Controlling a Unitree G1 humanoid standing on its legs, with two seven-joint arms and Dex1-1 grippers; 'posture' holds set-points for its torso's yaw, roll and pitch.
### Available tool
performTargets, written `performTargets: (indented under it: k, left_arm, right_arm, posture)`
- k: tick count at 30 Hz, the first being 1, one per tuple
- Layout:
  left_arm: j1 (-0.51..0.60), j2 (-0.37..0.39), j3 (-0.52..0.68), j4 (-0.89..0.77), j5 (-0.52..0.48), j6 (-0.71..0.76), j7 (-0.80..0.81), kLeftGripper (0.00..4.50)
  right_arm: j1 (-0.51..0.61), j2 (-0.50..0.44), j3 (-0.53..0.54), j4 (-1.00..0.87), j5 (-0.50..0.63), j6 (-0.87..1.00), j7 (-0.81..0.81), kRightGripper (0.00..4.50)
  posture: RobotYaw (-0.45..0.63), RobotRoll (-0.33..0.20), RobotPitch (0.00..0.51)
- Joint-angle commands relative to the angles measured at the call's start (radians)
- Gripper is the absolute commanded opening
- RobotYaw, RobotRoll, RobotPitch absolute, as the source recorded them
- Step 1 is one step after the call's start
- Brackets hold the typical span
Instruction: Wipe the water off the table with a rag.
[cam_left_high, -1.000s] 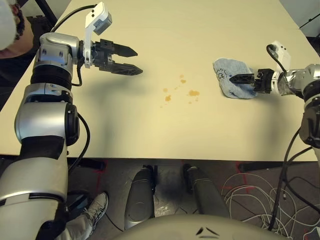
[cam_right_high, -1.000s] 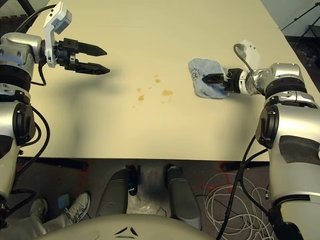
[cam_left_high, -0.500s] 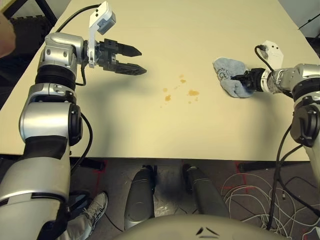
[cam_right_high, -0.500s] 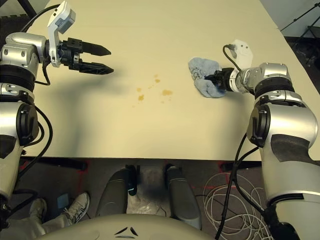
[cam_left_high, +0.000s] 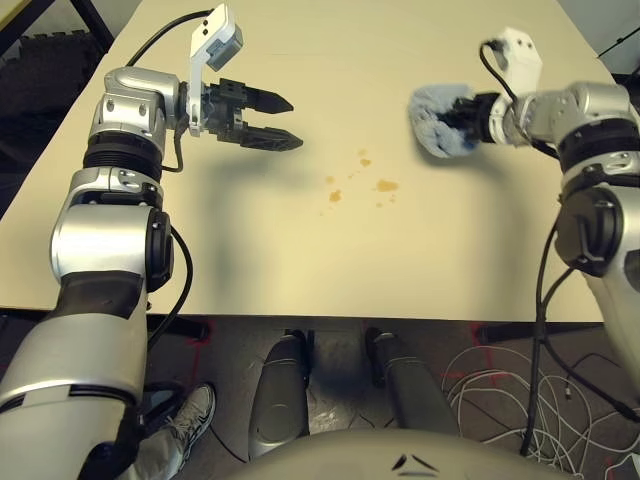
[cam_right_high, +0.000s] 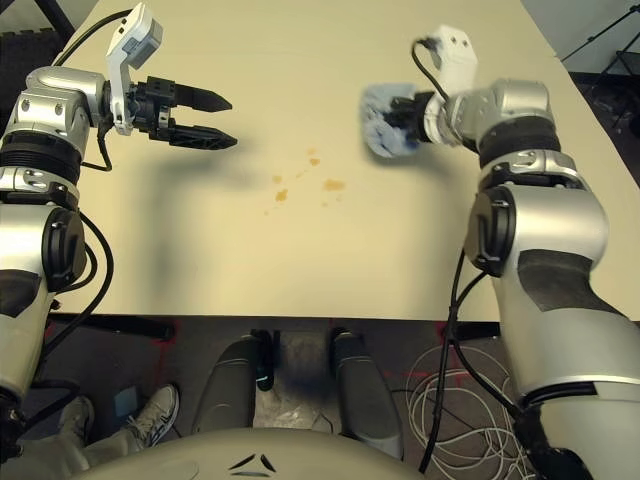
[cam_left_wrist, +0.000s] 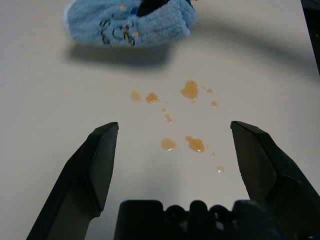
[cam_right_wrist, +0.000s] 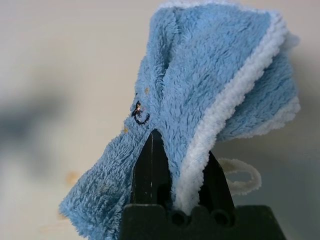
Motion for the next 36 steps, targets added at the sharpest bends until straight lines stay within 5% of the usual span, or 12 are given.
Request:
performTargets:
  k: [1, 7, 12, 28, 36]
  left_arm:
    - [-0.013, 0.012, -0.008, 0.0, 0.0, -0.012, -0.019, 4.5]
    - [-0.012, 0.016, -0.008, 0.007, 0.003, -0.022, -0.014, 4.5]
    - [0.005, 0.011, -0.008, 0.005, 0.001, -0.021, -0.013, 4.5]
    - [0.025, -0.01, -0.006, 0.0, -0.005, -0.018, -0.011, 4.5]
    - [0.029, -0.018, -0.003, 0.005, -0.007, -0.021, -0.007, 4.5]
  right_arm:
    - [0.079, 0.107, -0.012, -0.219, 0.07, 0.171, -0.08, 0.11]
    - [0.223, 0.295, 0.004, -0.522, 0.137, 0.368, -0.17, 0.11]
    - [0.308, 0.353, 0.035, -0.562, 0.138, 0.361, -0.216, 0.11]
    - [0.339, 0.248, 0.021, -0.415, 0.11, 0.164, -0.33, 0.11]
    - [0.402, 0.102, -0.001, -0.479, 0.112, 0.199, -0.346, 0.11]
  posture:
    - [0.05, 0.0, 0.159]
    - [0.05, 0.0, 0.173]
    - [0.05, 0.0, 0.188]
    - [0.04, 0.0, 0.212]
    - [0.02, 0.0, 0.218]
